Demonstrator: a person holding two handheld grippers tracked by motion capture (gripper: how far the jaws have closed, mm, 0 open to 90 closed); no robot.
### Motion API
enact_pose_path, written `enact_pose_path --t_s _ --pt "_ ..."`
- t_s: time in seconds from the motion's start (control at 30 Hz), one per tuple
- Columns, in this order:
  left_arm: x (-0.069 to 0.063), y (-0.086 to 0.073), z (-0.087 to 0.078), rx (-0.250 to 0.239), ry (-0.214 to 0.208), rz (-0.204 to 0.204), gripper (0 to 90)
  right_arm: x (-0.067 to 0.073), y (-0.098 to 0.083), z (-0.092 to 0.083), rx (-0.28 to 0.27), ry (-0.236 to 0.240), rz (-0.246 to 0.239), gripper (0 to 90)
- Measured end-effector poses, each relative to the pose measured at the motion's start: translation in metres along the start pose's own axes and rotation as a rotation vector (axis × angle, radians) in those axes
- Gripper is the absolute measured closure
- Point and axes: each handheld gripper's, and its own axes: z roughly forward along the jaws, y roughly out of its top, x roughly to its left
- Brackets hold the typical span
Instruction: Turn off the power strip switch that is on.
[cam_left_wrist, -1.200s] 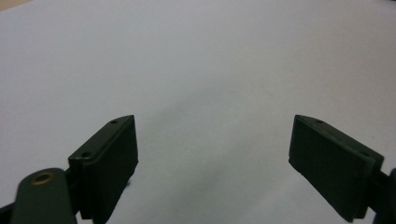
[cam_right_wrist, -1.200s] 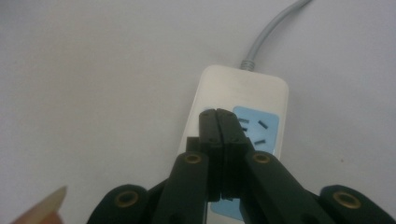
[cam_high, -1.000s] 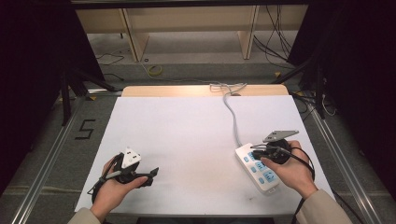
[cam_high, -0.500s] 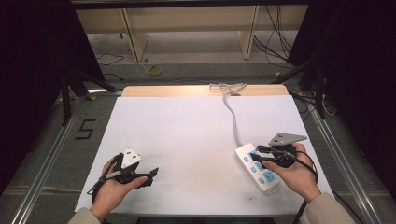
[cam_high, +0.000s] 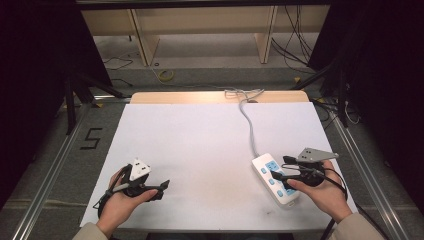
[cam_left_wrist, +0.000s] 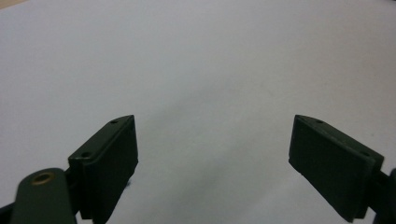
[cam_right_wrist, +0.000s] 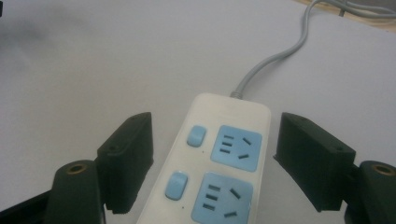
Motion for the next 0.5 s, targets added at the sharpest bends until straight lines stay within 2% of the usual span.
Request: enact_pose_path --t_s 0.07,0.5 --pt "0.0 -0.001 0.0 0.001 -0.003 -0.005 15.2 0.001 -0.002 -0.001 -0.008 -0.002 -0.009 25.0" --pt "0.0 -0.001 0.0 0.005 -0.005 -0.001 15.1 0.004 -0.012 -0.013 -0.046 -0.021 0.005 23.4"
